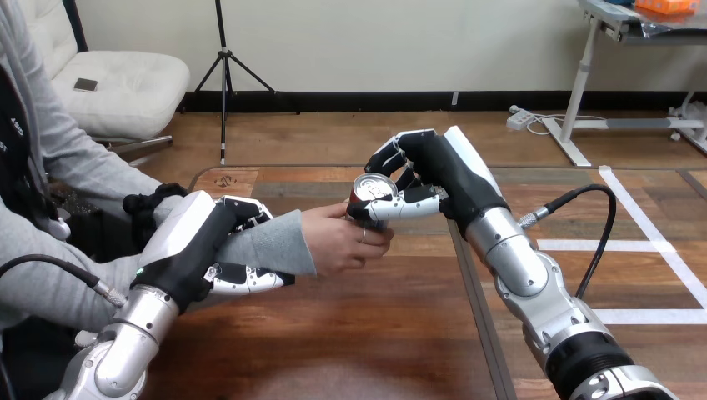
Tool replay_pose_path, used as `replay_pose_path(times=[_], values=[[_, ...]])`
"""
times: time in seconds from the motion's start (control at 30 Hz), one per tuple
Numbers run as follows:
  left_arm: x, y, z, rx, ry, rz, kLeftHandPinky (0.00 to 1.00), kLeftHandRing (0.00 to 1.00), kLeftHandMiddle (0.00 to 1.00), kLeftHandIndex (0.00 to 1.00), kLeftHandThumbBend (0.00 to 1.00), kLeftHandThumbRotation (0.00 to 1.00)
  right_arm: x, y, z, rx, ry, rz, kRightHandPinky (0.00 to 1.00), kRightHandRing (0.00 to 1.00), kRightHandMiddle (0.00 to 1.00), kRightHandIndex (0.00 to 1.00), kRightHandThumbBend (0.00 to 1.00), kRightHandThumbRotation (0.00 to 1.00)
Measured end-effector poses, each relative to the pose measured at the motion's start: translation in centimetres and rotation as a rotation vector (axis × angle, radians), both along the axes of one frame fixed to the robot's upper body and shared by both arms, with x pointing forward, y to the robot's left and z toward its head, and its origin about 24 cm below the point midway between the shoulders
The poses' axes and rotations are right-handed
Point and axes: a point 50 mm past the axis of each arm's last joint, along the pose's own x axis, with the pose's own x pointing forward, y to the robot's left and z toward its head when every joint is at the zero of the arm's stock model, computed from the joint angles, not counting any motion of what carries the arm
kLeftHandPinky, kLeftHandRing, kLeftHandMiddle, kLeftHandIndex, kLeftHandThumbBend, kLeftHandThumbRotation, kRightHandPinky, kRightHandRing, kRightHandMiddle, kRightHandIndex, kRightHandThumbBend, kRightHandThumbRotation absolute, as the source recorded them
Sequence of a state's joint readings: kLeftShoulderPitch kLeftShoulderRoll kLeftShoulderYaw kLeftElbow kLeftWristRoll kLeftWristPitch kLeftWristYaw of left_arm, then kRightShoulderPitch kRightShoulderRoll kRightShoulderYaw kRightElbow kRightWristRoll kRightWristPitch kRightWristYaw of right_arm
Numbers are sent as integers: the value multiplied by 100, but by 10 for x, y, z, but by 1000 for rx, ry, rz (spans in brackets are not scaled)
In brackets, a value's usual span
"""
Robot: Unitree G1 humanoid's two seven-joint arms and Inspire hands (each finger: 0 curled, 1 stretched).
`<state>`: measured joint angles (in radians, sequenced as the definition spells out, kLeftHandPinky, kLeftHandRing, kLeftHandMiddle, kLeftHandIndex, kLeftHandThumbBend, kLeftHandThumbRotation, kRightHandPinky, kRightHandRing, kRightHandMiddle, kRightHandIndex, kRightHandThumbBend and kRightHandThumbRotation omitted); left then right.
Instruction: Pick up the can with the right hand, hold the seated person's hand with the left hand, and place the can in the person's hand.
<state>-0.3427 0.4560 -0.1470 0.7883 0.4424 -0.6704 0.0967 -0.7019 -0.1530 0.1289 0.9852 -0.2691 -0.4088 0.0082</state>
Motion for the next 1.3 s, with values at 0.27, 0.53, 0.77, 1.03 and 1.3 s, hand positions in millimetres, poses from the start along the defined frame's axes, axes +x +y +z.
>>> replay_pose_path(times=[0.27, 0.53, 0.77, 1.03, 1.3], values=[[0, 1, 0, -15, 7, 5, 27, 33, 39, 48, 57, 0, 1, 0, 2, 17, 9, 2, 37, 44, 48, 49, 75, 1], [1, 4, 1, -56, 45, 11, 43, 49, 55, 61, 73, 16, 2, -1, 5, 33, 38, 25, 48, 55, 56, 58, 81, 20], [1, 5, 1, -58, 65, 3, 56, 66, 70, 73, 82, 34, 2, -2, 6, 58, 56, 41, 54, 61, 62, 64, 88, 44], [0, 3, 2, -41, 61, 2, 62, 75, 78, 78, 83, 50, 1, -1, 5, 62, 62, 65, 59, 67, 68, 70, 94, 66], [-1, 1, 4, -51, 36, -6, 64, 77, 80, 79, 72, 67, -1, -1, 4, 60, 58, 75, 65, 71, 72, 73, 96, 81]])
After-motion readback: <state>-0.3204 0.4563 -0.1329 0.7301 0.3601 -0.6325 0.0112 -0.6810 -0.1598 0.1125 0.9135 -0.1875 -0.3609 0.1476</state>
